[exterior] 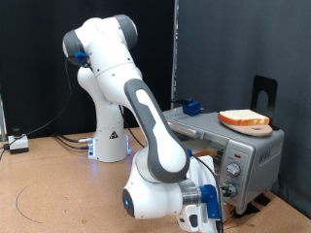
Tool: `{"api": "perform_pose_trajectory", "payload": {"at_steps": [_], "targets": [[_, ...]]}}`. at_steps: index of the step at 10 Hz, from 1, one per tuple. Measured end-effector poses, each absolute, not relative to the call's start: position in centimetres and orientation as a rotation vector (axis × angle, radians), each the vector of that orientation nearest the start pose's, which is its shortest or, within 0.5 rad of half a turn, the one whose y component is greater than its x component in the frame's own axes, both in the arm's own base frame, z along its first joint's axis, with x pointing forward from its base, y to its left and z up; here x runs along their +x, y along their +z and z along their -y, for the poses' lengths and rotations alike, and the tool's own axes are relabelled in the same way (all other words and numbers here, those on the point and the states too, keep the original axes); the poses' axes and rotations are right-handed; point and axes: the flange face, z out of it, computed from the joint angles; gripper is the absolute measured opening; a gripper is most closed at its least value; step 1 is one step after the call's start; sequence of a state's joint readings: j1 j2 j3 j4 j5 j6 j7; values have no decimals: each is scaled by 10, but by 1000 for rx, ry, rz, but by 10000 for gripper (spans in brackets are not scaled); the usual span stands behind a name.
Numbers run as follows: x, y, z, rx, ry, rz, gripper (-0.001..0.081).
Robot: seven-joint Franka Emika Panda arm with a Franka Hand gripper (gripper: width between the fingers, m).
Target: Make a piece of toast with the oven
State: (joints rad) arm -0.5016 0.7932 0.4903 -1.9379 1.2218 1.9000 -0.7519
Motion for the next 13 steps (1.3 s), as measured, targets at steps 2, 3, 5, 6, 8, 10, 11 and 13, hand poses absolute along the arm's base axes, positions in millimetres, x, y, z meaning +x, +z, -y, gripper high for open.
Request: {"api": "perform_pose_trajectory", "payload": {"at_steps": [2,3,5,6,8,10,11,13], "targets": [[567,130,-65,-1674,207,-231,95],[567,130,-64,-1675,208,-231,95],[572,129,-60,-1704,200,-259,136],[575,129,-56,-1722,219,-280,320],[581,132,-47,-1748,286,-323,503],[587,142,-36,-1749,420,-359,639],[591,150,-27,-1751,475,-377,639],[601,168,-4,-1764,498,-379,799]]}}
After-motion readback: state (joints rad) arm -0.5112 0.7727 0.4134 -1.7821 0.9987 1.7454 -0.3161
